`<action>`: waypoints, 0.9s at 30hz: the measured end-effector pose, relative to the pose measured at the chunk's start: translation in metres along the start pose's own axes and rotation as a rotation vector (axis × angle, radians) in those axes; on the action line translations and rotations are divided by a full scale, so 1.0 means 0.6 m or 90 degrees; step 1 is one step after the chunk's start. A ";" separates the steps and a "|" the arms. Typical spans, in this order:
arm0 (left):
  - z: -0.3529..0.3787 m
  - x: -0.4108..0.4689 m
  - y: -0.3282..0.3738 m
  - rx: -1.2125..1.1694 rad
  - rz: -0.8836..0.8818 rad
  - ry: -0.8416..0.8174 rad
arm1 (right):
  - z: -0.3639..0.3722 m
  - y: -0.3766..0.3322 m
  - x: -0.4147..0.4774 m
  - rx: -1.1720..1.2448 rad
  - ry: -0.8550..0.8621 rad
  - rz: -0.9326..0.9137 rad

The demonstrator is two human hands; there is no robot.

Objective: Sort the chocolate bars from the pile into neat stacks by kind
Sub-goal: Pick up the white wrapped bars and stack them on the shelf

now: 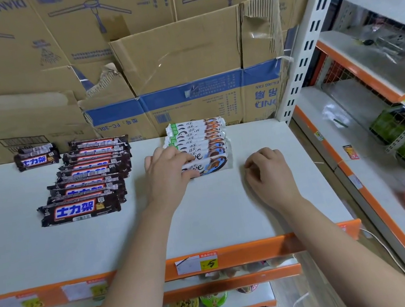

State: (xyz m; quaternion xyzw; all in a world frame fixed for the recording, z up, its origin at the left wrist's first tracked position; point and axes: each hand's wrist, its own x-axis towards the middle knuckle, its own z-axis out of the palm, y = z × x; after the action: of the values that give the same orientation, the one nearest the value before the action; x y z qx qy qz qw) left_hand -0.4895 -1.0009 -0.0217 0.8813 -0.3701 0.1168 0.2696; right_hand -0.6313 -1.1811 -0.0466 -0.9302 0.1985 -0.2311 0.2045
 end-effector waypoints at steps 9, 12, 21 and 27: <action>-0.039 0.010 0.037 -0.574 -0.241 -0.055 | -0.034 -0.053 0.017 0.284 -0.023 0.018; -0.043 0.008 0.058 -0.735 -0.265 -0.046 | -0.039 -0.083 0.022 0.429 -0.131 0.026; -0.046 -0.002 0.077 -0.855 -0.328 -0.036 | -0.026 -0.099 0.031 0.578 -0.220 0.089; -0.065 0.006 0.057 -0.803 -0.360 -0.012 | -0.025 -0.096 0.020 0.612 -0.287 0.112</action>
State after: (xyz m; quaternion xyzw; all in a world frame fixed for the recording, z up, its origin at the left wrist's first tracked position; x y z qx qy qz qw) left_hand -0.5115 -1.0011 0.0254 0.6196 -0.1256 -0.2033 0.7476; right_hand -0.6133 -1.1427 -0.0030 -0.7382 0.0990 -0.0722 0.6634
